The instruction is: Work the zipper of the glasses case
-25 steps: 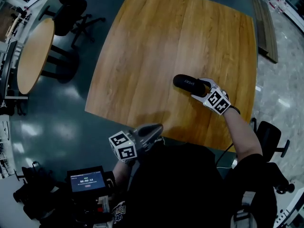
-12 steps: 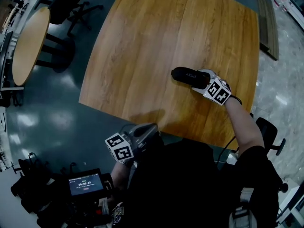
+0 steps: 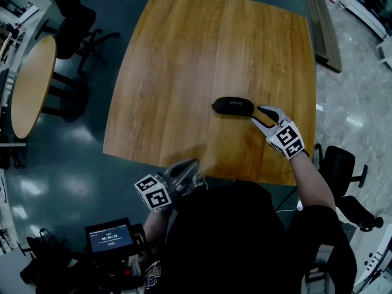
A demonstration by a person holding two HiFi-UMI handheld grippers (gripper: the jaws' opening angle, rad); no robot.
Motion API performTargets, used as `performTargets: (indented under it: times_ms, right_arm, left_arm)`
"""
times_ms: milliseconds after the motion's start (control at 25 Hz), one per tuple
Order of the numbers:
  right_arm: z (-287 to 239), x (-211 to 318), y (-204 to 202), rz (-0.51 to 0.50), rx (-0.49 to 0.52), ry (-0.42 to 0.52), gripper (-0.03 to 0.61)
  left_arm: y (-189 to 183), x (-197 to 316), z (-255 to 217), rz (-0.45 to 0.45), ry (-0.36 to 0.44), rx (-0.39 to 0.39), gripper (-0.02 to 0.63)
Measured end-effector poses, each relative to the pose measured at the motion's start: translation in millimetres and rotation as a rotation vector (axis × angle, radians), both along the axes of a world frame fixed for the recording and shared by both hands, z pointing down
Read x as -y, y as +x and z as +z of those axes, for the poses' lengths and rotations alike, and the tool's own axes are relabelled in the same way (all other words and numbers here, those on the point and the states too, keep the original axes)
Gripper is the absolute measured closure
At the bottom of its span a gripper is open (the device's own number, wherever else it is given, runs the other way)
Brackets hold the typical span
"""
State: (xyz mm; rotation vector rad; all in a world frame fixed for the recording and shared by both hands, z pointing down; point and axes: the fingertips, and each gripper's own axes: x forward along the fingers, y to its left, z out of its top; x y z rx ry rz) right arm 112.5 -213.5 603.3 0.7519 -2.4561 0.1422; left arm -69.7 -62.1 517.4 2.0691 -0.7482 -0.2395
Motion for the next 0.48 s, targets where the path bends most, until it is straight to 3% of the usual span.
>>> performTargets:
  times_ms: [40,80,200,320,480]
  right_arm:
    - [-17.2,-11.1,0.3,0.068,0.079,0.004,0.537]
    - [-34.3,-25.4,-2.7,0.126,0.163,-0.003,0.572]
    - [-76.2,-75.3,-22.2,0.271,0.367,-0.03,0.574]
    - [-100.1,-120.2,-44.4,0.395,0.491,-0.047,0.574]
    - [-125.2,-156.7,-79.3,0.414,0.57,-0.058,0.574]
  left_arm:
    - [-1.0,3.1,-0.5,0.005,0.007,-0.004,0.615]
    - [-1.3,6.1,-1.4,0.01,0.018,-0.008,0.615]
    - [1.2,10.8,-3.6,0.042,0.083,-0.015,0.615]
    - [9.4,5.2,-5.5,0.09,0.124,0.026,0.615]
    - [23.8,-11.1,-9.9,0.206,0.133,0.064,0.615]
